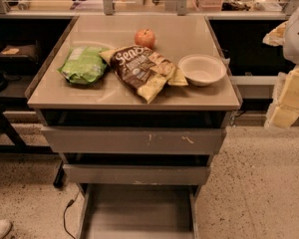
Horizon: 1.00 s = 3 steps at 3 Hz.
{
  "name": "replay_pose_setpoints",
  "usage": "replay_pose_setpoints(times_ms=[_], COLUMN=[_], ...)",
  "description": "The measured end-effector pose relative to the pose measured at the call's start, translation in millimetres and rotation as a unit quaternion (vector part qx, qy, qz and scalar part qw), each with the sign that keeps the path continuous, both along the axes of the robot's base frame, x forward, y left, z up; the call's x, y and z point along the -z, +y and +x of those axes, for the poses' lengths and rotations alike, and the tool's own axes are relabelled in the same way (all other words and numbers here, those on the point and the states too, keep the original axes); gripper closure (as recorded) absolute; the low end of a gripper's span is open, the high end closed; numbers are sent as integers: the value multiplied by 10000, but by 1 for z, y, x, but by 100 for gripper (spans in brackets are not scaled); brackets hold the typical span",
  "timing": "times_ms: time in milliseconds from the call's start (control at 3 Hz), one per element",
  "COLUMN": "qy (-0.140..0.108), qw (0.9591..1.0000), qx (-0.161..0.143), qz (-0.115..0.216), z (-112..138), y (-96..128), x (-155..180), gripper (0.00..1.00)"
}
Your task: Place brown chip bag into bottom drawer
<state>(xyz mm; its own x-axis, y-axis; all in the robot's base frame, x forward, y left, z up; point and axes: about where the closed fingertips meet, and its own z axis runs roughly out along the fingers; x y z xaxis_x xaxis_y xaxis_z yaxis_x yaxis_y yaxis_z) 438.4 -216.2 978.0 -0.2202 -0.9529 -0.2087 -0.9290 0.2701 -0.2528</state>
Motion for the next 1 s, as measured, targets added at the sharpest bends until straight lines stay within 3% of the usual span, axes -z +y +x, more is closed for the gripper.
replay_pose_setpoints(times_ms=[667, 1000], qy=[-44, -161], qw=[9999, 9989], qx=[148, 329], qz=[-1, 278], z=[9, 43], y=[8, 45], x=[-5, -10], gripper=[0, 0])
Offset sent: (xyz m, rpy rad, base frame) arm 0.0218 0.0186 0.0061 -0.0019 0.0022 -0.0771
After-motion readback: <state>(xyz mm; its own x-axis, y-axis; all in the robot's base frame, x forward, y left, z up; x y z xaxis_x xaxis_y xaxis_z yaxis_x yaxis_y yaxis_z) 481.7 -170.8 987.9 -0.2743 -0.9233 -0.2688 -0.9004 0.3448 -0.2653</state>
